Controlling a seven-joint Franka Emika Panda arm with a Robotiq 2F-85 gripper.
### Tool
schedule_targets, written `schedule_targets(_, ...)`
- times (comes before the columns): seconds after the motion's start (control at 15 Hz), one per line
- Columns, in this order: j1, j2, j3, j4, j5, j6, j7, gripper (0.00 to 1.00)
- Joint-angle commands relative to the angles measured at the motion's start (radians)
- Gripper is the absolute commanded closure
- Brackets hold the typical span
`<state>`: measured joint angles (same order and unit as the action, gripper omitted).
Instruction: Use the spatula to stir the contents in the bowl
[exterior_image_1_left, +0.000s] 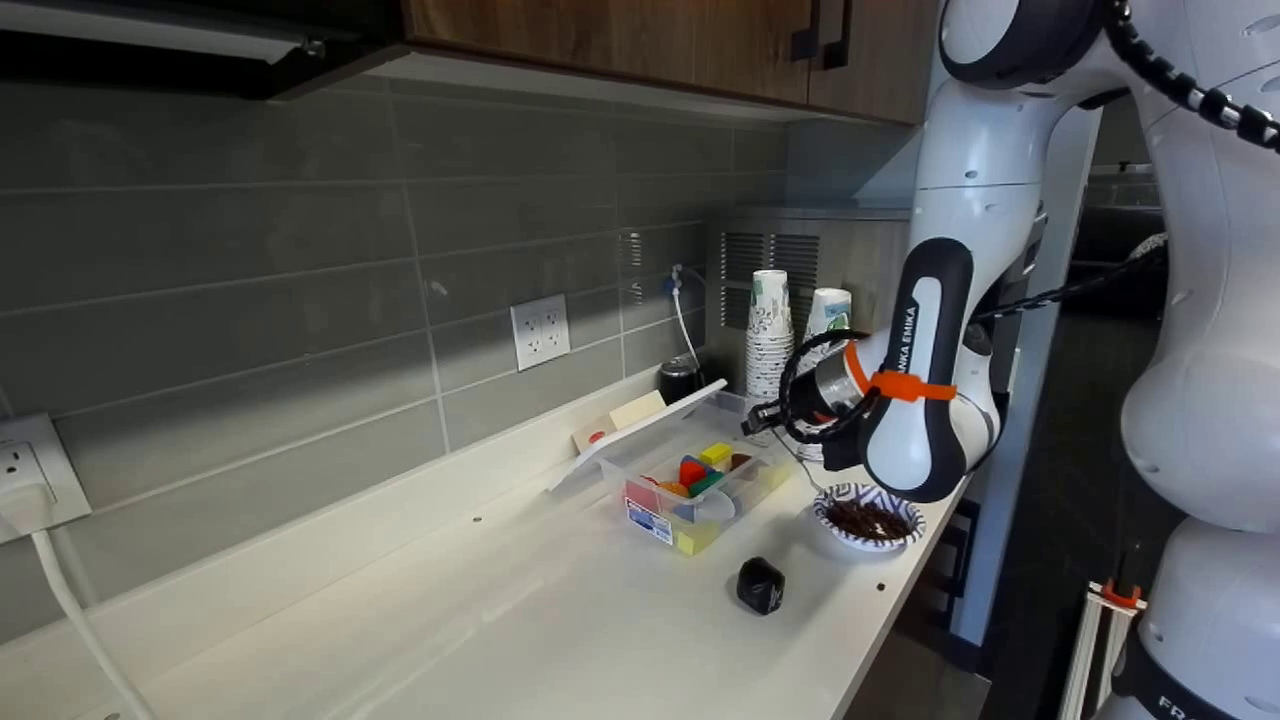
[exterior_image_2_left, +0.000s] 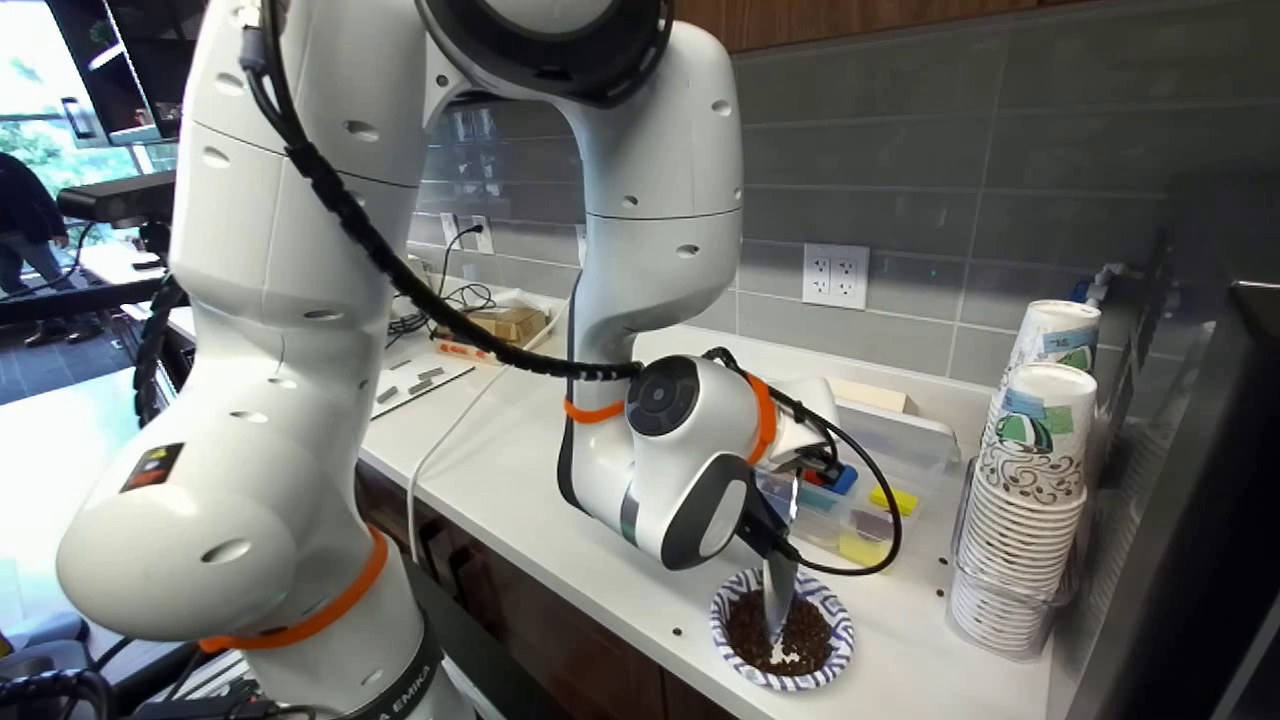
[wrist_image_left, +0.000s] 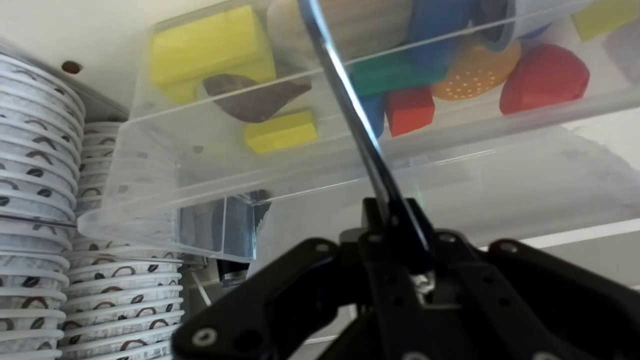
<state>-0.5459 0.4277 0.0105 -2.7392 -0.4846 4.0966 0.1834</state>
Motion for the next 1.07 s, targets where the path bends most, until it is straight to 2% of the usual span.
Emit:
schedule_targets(0.0, 0.084, 0.023, -0.059, 0.016, 0.071, 0.035, -0.015, 0.54)
schedule_targets(0.4, 0.128, 0.029, -0.094, 0.022, 0.108, 0.03, -0.02, 0.08)
schedule_targets(0.47, 0.131, 0.028, -0.095, 0.024, 0.112, 0.029, -0.02, 0.04)
schedule_targets(0.53, 0.133, 0.025, -0.097, 0.024, 0.115, 0.027, -0.02, 0.0)
schedule_targets(1.0, 0.15, 0.019, -0.106, 0.033, 0.141, 0.012, -0.019, 0.01)
